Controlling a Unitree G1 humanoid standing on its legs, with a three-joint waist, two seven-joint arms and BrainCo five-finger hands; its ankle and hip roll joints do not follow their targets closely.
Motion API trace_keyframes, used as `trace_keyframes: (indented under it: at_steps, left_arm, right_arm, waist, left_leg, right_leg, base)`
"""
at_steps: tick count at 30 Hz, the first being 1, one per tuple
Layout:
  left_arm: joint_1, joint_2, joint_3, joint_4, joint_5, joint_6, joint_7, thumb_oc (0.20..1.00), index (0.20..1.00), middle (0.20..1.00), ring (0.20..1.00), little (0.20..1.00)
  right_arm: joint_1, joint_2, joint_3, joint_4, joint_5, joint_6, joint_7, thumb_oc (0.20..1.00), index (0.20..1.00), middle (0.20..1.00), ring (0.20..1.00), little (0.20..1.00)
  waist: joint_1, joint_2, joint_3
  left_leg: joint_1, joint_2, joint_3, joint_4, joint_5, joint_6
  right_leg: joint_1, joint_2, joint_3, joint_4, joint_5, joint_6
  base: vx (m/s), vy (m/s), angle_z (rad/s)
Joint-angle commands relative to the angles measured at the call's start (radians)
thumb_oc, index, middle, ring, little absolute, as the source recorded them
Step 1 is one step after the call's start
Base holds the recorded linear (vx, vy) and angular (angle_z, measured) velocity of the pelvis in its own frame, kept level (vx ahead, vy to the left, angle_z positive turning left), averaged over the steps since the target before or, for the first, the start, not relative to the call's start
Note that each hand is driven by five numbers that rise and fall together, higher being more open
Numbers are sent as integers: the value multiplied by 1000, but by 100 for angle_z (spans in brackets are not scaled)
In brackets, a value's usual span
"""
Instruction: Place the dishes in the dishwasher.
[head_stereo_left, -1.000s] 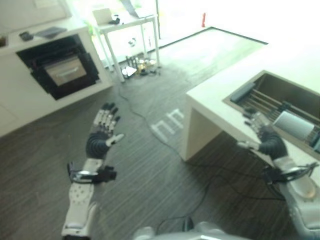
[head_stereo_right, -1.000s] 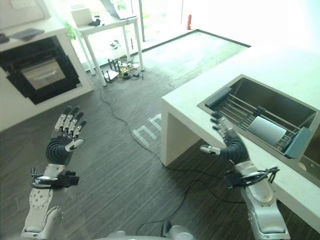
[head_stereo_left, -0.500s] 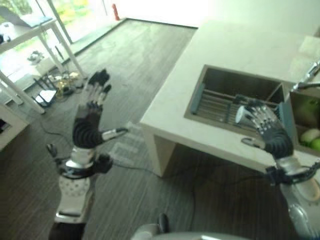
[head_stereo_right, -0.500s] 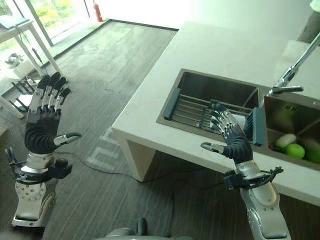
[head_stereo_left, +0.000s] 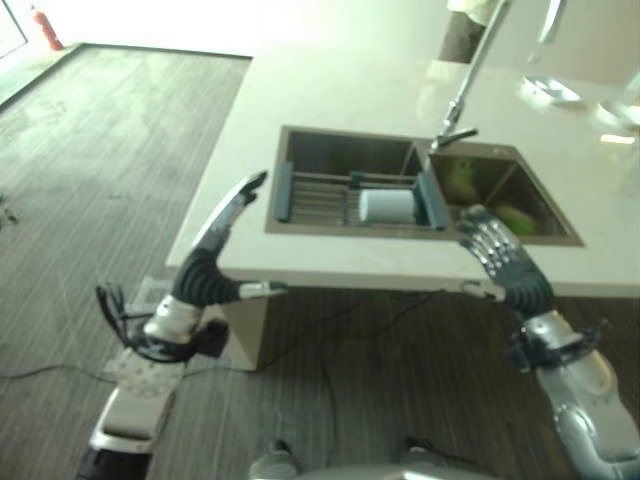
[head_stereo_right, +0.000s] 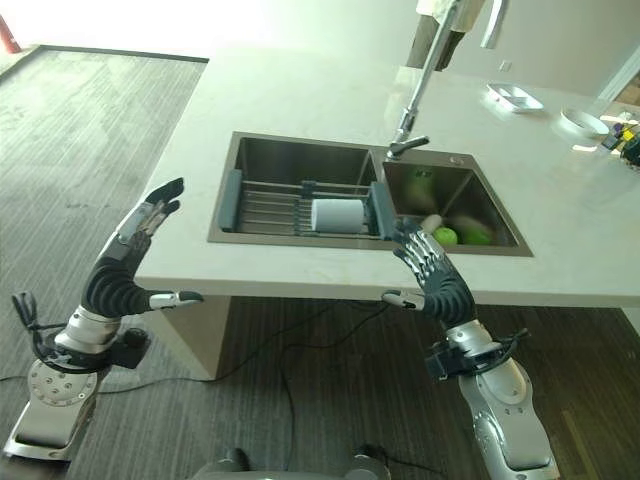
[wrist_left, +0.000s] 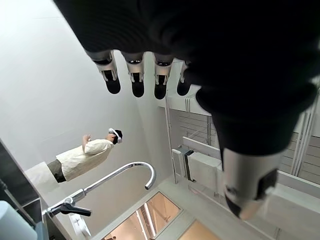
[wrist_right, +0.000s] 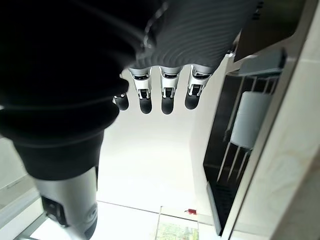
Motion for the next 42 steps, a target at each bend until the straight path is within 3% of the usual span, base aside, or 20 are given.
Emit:
trace_keyframes:
  at_steps: [1,3,6,9,11,13,15,17,20,22,26,28,31,33,37,38,40,42]
  left_arm:
    - [-20,-31,35,-100,-112,3,-21,1000,1000,1000,1000,1000]
    - [-27,-50,23,-95,-261,41,-73,1000,1000,1000,1000,1000]
    - [-13,-86,-1,-99,-361,60,-116,1000,1000,1000,1000,1000]
    - [2,-98,-9,-95,-369,41,-133,1000,1000,1000,1000,1000]
    - [13,-95,-2,-95,-374,30,-137,1000,1000,1000,1000,1000]
    - [22,-107,6,-93,-403,15,-156,1000,1000,1000,1000,1000]
    - [16,-116,5,-85,-414,7,-162,1000,1000,1000,1000,1000]
    - [0,-119,-9,-78,-433,-4,-177,1000,1000,1000,1000,1000]
    - [-43,-137,-41,-66,-445,-5,-205,1000,1000,1000,1000,1000]
    - [-43,-140,-38,-76,-452,-12,-215,1000,1000,1000,1000,1000]
    - [-71,-113,-25,-82,-429,28,-198,1000,1000,1000,1000,1000]
    - [-92,-106,-18,-79,-430,69,-219,1000,1000,1000,1000,1000]
    - [-98,-102,-17,-72,-394,116,-241,1000,1000,1000,1000,1000]
    - [-100,-93,-15,-65,-368,117,-214,1000,1000,1000,1000,1000]
    - [-123,-66,-22,-46,-292,151,-195,1000,1000,1000,1000,1000]
    - [-135,-50,-26,-46,-281,140,-205,1000,1000,1000,1000,1000]
    - [-124,-48,-27,-59,-406,142,-360,1000,1000,1000,1000,1000]
    - [-110,-60,-21,-88,-410,160,-378,1000,1000,1000,1000,1000]
  right_arm:
    - [-30,-17,-41,-87,35,-56,11,1000,1000,1000,1000,1000]
    - [-47,-26,-31,-79,5,-55,-4,1000,1000,1000,1000,1000]
    - [-59,-51,-45,-89,21,-24,-25,1000,1000,1000,1000,1000]
    - [-45,-79,-75,-80,21,-24,-36,1000,1000,1000,1000,1000]
    - [-34,-94,-92,-81,26,-27,-32,1000,1000,1000,1000,1000]
    - [-22,-93,-100,-78,21,-43,-21,1000,1000,1000,1000,1000]
    - [-27,-80,-88,-78,-5,-53,-26,1000,1000,1000,1000,1000]
    - [-23,-66,-80,-84,-60,-64,-48,1000,1000,1000,1000,1000]
    - [-39,-85,-85,-84,-100,-70,-64,1000,1000,1000,1000,1000]
    - [-45,-101,-94,-87,-84,-64,-60,1000,1000,1000,1000,1000]
    - [2,-86,-121,-120,-40,-59,-32,1000,1000,1000,1000,1000]
    - [9,-72,-126,-117,-51,-60,-51,1000,1000,1000,1000,1000]
    - [-6,-36,-109,-105,-50,-48,-42,1000,1000,1000,1000,1000]
    - [-16,-24,-86,-105,-64,-41,-28,1000,1000,1000,1000,1000]
    - [-34,-43,-73,-86,-54,-42,-32,1000,1000,1000,1000,1000]
    - [-30,-63,-93,-84,-20,-54,-22,1000,1000,1000,1000,1000]
    - [-30,-70,-101,-80,-25,-60,-16,1000,1000,1000,1000,1000]
    - [-42,-77,-92,-89,-37,-49,-21,1000,1000,1000,1000,1000]
  waist:
    - [-26,47,-9]
    - [-26,45,-12]
    - [-41,45,-21]
    - [-63,53,-28]
    - [-70,59,-29]
    - [-61,62,-25]
    - [-52,69,-23]
    - [-47,97,-22]
    - [-23,100,-14]
    - [-15,95,-24]
    - [-19,70,-40]
    - [-12,60,-45]
    - [4,57,-45]
    - [8,61,-41]
    - [-7,58,-33]
    - [-22,56,-32]
    - [-36,63,-28]
    - [-40,67,-41]
  left_leg:
    - [93,-71,-159,-71,-70,33]
    - [101,-42,-151,-69,-70,24]
    - [128,9,-130,-53,-61,0]
    - [124,45,-110,40,-66,-29]
    - [103,51,-124,122,-57,-39]
    - [46,24,-166,188,-49,-33]
    - [23,1,-164,114,-53,-26]
    - [17,21,-144,-64,43,-48]
    - [-78,43,-178,-71,115,-73]
    - [-90,47,-176,-71,114,-74]
    - [-61,-3,-174,-71,70,-37]
    - [-57,-34,-182,-71,57,-8]
    - [-49,-70,-186,-71,45,33]
    - [-41,-74,-182,-71,41,42]
    - [-26,-72,-172,-71,33,38]
    - [-18,-70,-177,-71,20,31]
    - [-2,-68,-176,-71,13,29]
    - [15,-75,-182,-71,-2,33]
  right_leg:
    - [27,178,68,4,126,-61]
    - [34,191,63,-8,120,-62]
    - [50,230,73,-14,90,-84]
    - [62,257,77,-12,76,-118]
    - [67,269,83,-6,64,-136]
    - [91,281,81,-10,47,-151]
    - [113,285,72,-17,35,-145]
    - [142,291,54,-24,8,-133]
    - [205,285,45,-36,-32,-136]
    - [228,262,34,-37,-49,-120]
    - [232,207,31,-9,-40,-75]
    - [222,192,33,59,-58,-77]
    - [169,160,27,237,-19,-86]
    - [143,161,23,295,-10,-91]
    - [115,242,20,193,-50,-109]
    - [114,254,34,95,-25,-113]
    - [111,255,75,66,-14,-111]
    - [134,267,89,15,-9,-112]
  base:
    - [131,-460,-38]
    - [161,-509,23]
    - [196,-463,18]
    - [169,-371,17]
    - [135,-213,32]
    - [120,-65,24]
    - [165,123,22]
    - [227,267,21]
    - [195,304,48]
    - [193,458,-5]
    - [142,381,-17]
    - [160,381,-17]
    - [153,350,0]
    - [106,162,-16]
    - [85,-18,-26]
    - [103,-134,-4]
    - [126,-145,9]
    - [120,-116,8]
